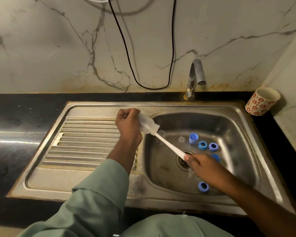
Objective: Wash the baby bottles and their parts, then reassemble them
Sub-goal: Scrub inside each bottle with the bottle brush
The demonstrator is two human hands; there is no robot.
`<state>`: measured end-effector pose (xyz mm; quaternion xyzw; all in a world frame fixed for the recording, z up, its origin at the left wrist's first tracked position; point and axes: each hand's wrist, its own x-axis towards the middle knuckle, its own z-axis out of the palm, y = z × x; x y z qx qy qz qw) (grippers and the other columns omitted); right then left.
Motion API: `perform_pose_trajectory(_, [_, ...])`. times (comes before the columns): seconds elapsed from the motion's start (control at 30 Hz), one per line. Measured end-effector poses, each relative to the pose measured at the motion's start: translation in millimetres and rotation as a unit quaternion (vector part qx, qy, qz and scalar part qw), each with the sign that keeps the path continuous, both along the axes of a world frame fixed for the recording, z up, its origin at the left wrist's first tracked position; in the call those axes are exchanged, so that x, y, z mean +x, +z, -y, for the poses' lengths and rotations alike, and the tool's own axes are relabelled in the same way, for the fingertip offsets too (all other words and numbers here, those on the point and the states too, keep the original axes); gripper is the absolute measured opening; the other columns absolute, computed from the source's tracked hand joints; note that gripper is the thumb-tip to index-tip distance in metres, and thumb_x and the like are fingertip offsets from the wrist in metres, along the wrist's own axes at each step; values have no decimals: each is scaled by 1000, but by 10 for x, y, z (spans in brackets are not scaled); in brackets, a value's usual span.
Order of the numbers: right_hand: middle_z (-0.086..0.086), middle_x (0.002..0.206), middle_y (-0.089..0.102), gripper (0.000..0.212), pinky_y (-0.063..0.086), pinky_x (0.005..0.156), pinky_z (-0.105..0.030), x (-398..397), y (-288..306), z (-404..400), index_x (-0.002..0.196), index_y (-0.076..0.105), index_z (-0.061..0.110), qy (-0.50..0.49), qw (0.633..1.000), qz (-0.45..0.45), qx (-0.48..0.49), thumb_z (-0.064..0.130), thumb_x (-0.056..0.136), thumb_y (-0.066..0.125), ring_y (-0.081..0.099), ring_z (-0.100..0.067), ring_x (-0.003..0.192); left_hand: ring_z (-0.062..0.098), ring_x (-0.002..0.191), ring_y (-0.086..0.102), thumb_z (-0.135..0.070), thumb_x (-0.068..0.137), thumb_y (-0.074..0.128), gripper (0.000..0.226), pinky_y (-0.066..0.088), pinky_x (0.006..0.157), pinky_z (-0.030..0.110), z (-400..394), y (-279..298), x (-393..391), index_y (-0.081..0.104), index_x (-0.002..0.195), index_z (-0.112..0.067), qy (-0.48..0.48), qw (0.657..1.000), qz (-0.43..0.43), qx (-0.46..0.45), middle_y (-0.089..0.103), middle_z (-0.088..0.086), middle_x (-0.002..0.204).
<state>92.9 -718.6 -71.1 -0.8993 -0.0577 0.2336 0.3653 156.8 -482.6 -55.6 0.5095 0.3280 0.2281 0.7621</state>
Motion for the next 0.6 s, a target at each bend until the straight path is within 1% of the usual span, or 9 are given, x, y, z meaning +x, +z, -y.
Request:
perform_pose_trajectory(0.07, [7,52,48,47,31,39,-15,156,179,64,78,59,11,55,998,-20,-31,49,98,41,40,-1,37,19,77,52,1,85,70,26,53,76,37,-2,57,-2,55,73,-17,-12,1000,-14,1,55,2,78])
perform_pose_trajectory(0.13, [6,50,48,51,31,36,-17,359,385,181,78,60,12,95,993,-66,-26,57,94,41,37,-6,36,22,83,52,3,85,67,26,54,81,42,-26,152,12,52,75,-15,-28,999,0,-25,55,7,84])
perform_pose_trajectory(0.23, [4,48,47,57,28,33,-17,463,497,272,75,61,15,54,982,-157,94,70,78,48,31,-9,34,26,96,54,-2,90,61,16,50,95,49,-80,310,101,52,89,-15,-89,979,80,-167,58,10,95])
perform_pose_trajectory(0.27, [2,49,46,56,27,32,-16,424,455,246,75,62,14,26,972,-184,145,69,75,50,30,-9,33,25,98,53,-6,91,60,14,48,96,48,-104,364,145,52,98,-15,-111,964,109,-214,58,9,94])
perform_pose_trajectory(0.33, [-1,49,43,51,24,33,-13,291,295,109,73,62,12,-29,941,-227,248,62,76,52,27,-9,31,23,98,51,-10,91,60,24,47,92,43,-122,459,233,49,112,-13,-133,949,140,-251,57,7,95])
perform_pose_trajectory(0.4, [-2,50,41,45,21,35,-12,103,139,-83,70,61,15,-72,912,-251,317,59,77,54,25,-9,31,23,99,54,-7,88,64,24,48,93,42,-119,525,287,53,109,-12,-107,957,139,-233,59,8,98])
perform_pose_trajectory(0.5, [-2,55,43,36,21,37,-15,-103,48,-241,70,64,18,-98,884,-267,371,51,82,58,26,-9,36,25,97,64,-1,85,70,16,56,94,45,-140,560,356,62,93,-13,10,977,113,-179,67,9,93])
perform_pose_trajectory(0.53, [-2,56,45,32,21,37,-16,-138,61,-257,70,65,19,-100,885,-263,371,46,86,59,28,-9,37,25,94,65,0,84,71,16,58,92,44,-166,549,390,62,90,-13,54,980,106,-157,68,9,91])
perform_pose_trajectory(0.6, [-2,57,50,24,25,37,-17,-134,123,-236,75,68,20,-98,912,-229,327,38,90,61,33,-9,39,21,91,67,-1,84,72,14,60,87,35,-230,479,453,67,87,-14,117,985,89,-86,68,5,92])
